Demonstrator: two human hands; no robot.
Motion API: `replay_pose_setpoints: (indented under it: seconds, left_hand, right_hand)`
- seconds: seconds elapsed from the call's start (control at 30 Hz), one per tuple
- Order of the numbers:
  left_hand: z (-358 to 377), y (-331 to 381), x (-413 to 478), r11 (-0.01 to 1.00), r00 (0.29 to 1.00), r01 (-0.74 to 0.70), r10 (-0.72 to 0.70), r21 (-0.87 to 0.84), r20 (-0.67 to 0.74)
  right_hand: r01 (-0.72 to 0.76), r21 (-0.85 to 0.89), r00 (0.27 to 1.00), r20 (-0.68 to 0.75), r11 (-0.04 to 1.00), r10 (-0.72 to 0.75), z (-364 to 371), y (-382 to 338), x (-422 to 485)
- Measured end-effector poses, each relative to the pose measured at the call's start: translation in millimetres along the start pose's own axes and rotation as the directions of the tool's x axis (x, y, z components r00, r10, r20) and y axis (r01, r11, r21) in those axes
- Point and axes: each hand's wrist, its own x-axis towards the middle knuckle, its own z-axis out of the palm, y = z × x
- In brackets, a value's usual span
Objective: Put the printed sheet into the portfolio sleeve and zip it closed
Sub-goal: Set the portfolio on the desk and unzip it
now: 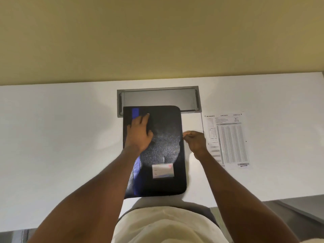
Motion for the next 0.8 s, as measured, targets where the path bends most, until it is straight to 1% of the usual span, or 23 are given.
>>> replay_pose_setpoints:
  seconds: [0.03, 0.1, 0.23, 0.33, 0.47, 0.63, 0.7, 0.8]
  left_hand:
    - [8.0, 0.8, -11.8, 0.995, 0.997, -0.066, 0.064, 0.071, 0.037]
    - [27.4, 0.5, -37.1, 0.972, 0.98, -0.175, 0.156, 0.158, 0.123]
    - [68.0, -4.5, -88.7, 0.921, 0.928, -0.328, 0.271, 0.21, 0.257]
    - [90.3, -8.1, -122.4, 0.89, 0.886, -0.4, 0.316, 0.218, 0.339]
    - [103.5, -6.5, -151.7, 0.88, 0.88, -0.394, 0.279, 0.266, 0.384]
    - [102.5, 7.6, -162.3, 0.891, 0.913, -0.288, 0.146, 0.35, 0.381]
    - [102.8, 15.0, -164.2, 0.886, 0.918, -0.267, 0.114, 0.379, 0.379]
    - [104.3, 21.6, -167.0, 0.885, 0.919, -0.253, 0.094, 0.391, 0.383]
  right_hand:
    - [0.037, -0.044, 0.999, -0.008, 0.998, -0.037, -0.3, -0.6, -2.4]
    - [0.082, -0.099, 0.996, -0.027, 0.992, -0.085, -0.3, -1.0, -5.1]
    - [0.1, -0.216, 0.993, -0.032, 0.971, -0.11, 2.9, -1.5, -6.4]
    - [0.137, -0.298, 0.988, -0.024, 0.945, -0.151, 3.4, -1.9, -6.7]
    - [0.185, -0.374, 0.98, -0.004, 0.909, -0.201, 1.5, -1.2, -7.0]
    - [0.218, -0.422, 0.97, -0.004, 0.88, -0.242, 0.0, 6.5, -7.6]
    - [0.221, -0.456, 0.968, -0.007, 0.862, -0.252, -0.5, 10.6, -8.4]
    - [0.24, -0.449, 0.957, -0.042, 0.861, -0.288, -1.7, 14.9, -11.2]
